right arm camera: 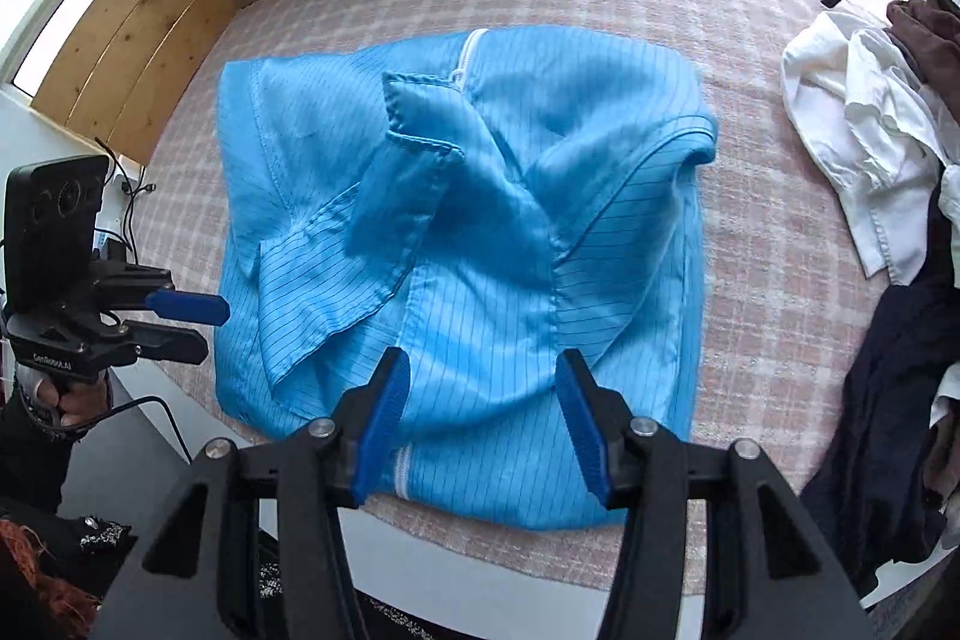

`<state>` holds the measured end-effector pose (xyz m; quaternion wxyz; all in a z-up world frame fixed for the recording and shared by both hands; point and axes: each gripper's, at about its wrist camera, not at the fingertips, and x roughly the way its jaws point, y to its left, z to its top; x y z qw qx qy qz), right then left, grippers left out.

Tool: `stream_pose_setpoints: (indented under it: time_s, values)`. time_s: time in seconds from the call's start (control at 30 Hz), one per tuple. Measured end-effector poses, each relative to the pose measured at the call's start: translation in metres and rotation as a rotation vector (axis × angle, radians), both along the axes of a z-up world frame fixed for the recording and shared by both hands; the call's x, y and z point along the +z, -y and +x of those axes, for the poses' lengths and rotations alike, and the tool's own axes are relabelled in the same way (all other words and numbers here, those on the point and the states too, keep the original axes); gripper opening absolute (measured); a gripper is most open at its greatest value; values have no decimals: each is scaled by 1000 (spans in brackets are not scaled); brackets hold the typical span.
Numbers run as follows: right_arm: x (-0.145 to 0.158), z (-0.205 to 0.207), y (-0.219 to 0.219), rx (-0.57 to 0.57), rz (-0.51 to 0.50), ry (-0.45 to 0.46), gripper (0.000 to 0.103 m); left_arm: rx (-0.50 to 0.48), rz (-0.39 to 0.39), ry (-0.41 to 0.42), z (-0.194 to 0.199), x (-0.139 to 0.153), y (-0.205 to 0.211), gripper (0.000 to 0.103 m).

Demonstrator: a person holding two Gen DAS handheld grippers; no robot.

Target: Fold clothes

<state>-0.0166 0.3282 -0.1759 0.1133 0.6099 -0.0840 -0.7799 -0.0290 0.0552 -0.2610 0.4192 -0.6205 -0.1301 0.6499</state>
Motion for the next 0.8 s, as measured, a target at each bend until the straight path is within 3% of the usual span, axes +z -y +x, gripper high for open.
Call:
stream_pose_setpoints:
  time_s: [0.13,0.2,0.27,0.37,0.47,0.53,0.63,0.73,0.77,0.8]
  values:
    - [-31,-10,-13,-25,-26,15,50,9,-127,40,-6,-22,-31,42]
    - [-38,-13,-10,0,-59,5,50,39,-158,60,-7,-31,-36,36]
    - [-40,-13,-4,61,-60,-19,47,54,-171,64,-6,-35,-38,2]
    - [-40,-14,-2,134,-107,-31,10,88,-160,54,-8,-31,-32,2]
    - [-36,-16,-16,134,-195,-28,6,141,-137,54,-18,-21,-20,1]
    - [-29,-22,-29,122,-275,-38,6,167,-117,38,-31,-5,-14,1]
    - [3,-45,-39,144,-285,-110,5,190,-93,-17,-66,28,-10,1]
    - [46,-120,-54,159,-218,-234,5,213,-102,-116,-137,77,-20,2]
    - [57,-151,-58,145,-179,-269,7,223,-125,-167,-168,93,-26,6]
    - [67,-183,-62,129,-135,-297,14,243,-184,-238,-195,110,-30,8]
